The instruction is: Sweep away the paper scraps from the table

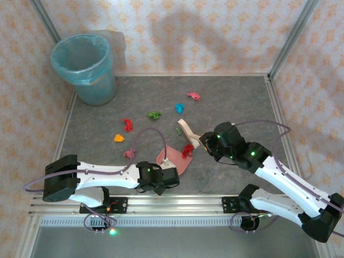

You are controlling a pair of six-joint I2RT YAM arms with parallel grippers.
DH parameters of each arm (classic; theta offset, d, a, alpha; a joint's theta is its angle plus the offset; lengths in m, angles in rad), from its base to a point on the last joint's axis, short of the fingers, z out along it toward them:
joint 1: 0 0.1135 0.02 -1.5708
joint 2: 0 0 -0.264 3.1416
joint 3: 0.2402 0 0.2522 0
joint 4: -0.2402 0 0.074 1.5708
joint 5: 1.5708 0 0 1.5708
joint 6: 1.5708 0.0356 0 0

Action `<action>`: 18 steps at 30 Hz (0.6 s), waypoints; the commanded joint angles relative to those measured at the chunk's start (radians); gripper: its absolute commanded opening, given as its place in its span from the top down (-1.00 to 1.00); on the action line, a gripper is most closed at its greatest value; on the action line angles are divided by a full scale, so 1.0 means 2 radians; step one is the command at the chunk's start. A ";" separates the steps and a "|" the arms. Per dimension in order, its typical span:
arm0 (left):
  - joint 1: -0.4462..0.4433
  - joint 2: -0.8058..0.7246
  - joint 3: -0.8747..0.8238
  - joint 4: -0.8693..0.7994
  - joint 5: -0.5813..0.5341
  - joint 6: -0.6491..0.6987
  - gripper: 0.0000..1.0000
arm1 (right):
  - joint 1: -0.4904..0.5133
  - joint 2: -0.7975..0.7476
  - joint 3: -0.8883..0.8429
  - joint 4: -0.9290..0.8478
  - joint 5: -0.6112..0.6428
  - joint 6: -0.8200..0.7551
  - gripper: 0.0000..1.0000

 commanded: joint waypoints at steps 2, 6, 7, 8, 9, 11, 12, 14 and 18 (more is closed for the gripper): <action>0.000 0.006 -0.006 0.005 -0.028 -0.007 1.00 | 0.013 -0.029 0.007 -0.010 0.022 0.029 1.00; 0.000 0.011 -0.007 0.009 -0.031 -0.004 1.00 | 0.013 -0.055 0.023 -0.035 0.072 0.016 1.00; 0.001 0.012 -0.007 0.010 -0.032 -0.003 1.00 | 0.013 -0.059 0.029 -0.043 0.088 0.008 1.00; 0.001 0.014 -0.007 0.010 -0.033 -0.003 1.00 | 0.013 -0.061 0.033 -0.047 0.099 0.002 1.00; 0.001 0.014 -0.007 0.011 -0.034 -0.002 1.00 | 0.013 -0.062 0.034 -0.047 0.109 -0.004 1.00; 0.001 0.015 -0.007 0.013 -0.034 -0.001 1.00 | 0.013 -0.059 0.040 -0.045 0.129 -0.029 1.00; 0.001 0.015 -0.007 0.013 -0.036 0.000 1.00 | 0.013 -0.056 0.042 -0.044 0.139 -0.047 1.00; 0.001 0.013 -0.006 0.015 -0.040 0.001 1.00 | 0.013 -0.043 0.057 -0.065 0.172 -0.085 1.00; 0.001 0.008 -0.006 0.022 -0.047 0.007 1.00 | 0.013 -0.027 0.076 -0.079 0.170 -0.258 1.00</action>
